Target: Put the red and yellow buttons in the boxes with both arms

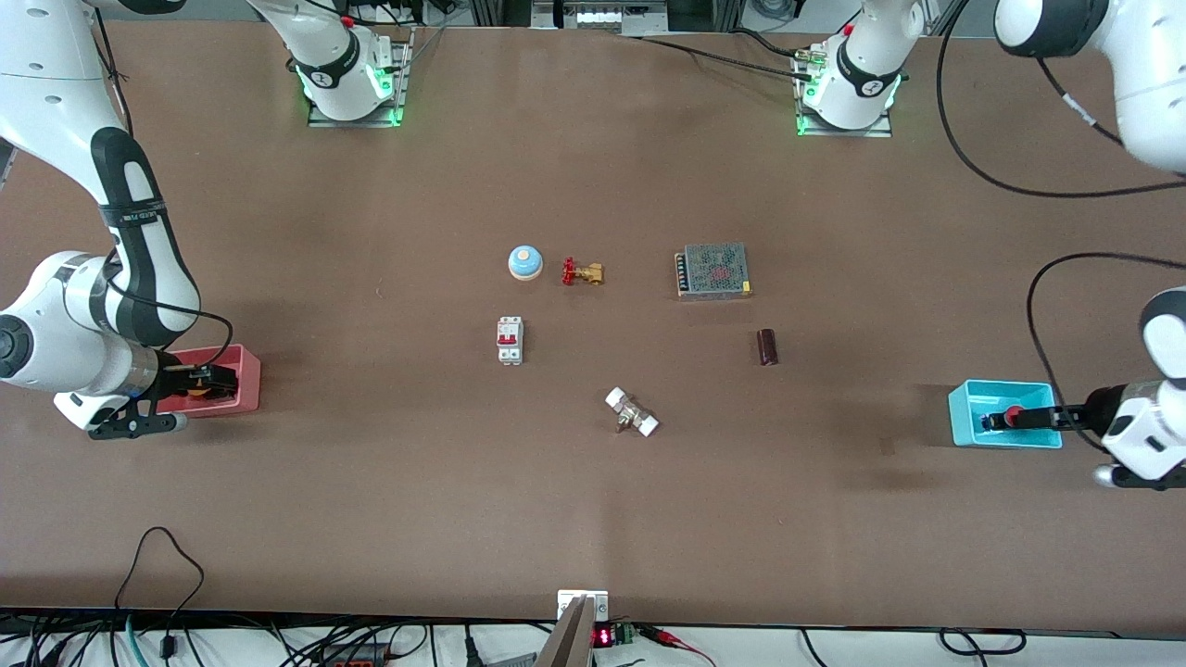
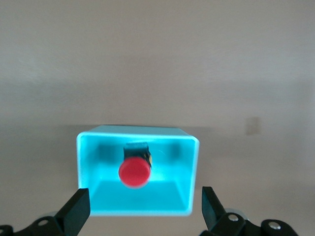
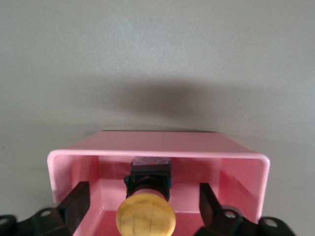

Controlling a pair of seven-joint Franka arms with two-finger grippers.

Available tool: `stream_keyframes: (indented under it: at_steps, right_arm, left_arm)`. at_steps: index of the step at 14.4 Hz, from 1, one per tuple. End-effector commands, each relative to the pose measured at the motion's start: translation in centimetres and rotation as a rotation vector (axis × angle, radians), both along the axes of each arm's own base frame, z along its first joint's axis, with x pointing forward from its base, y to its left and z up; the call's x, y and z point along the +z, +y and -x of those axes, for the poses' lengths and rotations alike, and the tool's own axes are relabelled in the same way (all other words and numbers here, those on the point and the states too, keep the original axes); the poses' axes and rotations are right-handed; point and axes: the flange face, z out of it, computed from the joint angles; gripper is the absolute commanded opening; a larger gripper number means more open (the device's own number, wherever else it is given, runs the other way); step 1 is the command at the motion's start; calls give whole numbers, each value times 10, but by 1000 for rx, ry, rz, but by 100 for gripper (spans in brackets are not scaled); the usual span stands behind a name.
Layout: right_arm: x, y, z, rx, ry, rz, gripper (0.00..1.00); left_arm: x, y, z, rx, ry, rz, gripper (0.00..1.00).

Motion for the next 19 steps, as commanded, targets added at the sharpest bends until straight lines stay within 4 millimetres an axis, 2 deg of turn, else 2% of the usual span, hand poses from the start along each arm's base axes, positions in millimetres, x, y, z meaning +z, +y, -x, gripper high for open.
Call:
stream_keyframes:
  at_steps: [1, 3, 5, 6, 7, 8, 10, 11, 13, 15, 16, 17, 19]
  right_arm:
    - [31, 4, -1, 2, -12, -13, 100]
    - [69, 9, 1, 5, 1, -20, 100]
    - [120, 26, 4, 26, 9, -22, 100]
    - [155, 38, 6, 48, -7, -9, 100]
    - [190, 57, 9, 87, -39, 14, 100]
    - [213, 65, 14, 115, -53, 46, 100]
    - [262, 66, 30, 124, -75, 66, 100]
    - [290, 74, 42, 133, -85, 71, 100]
    - [319, 102, 61, 167, -58, 69, 100]
    - [328, 104, 78, 128, -60, 58, 100]
    - [335, 118, 83, 117, -64, 61, 100]
    - [336, 122, 92, 106, -25, 61, 100]
    - [338, 117, 98, 109, -13, 60, 100]
  left_arm:
    - [68, -26, 26, -30, -19, 15, 100]
    - [105, -68, 44, -37, -3, 16, 100]
    - [138, -111, 64, 14, -14, 0, 100]
    - [155, -130, 74, 10, -28, -5, 100]
    - [170, -141, 82, 2, -47, -10, 100]
    - [184, -149, 93, -3, -62, -11, 100]
    - [209, -159, 112, -9, -88, -13, 100]
    - [218, -163, 119, -16, -80, -13, 100]
    - [229, -165, 126, 8, -65, -10, 100]
    - [242, -164, 135, 17, -66, -11, 100]
    - [250, -166, 141, 39, -67, -12, 100]
    - [255, -168, 146, 72, -55, -15, 100]
    - [261, -176, 151, 57, -60, -22, 100]
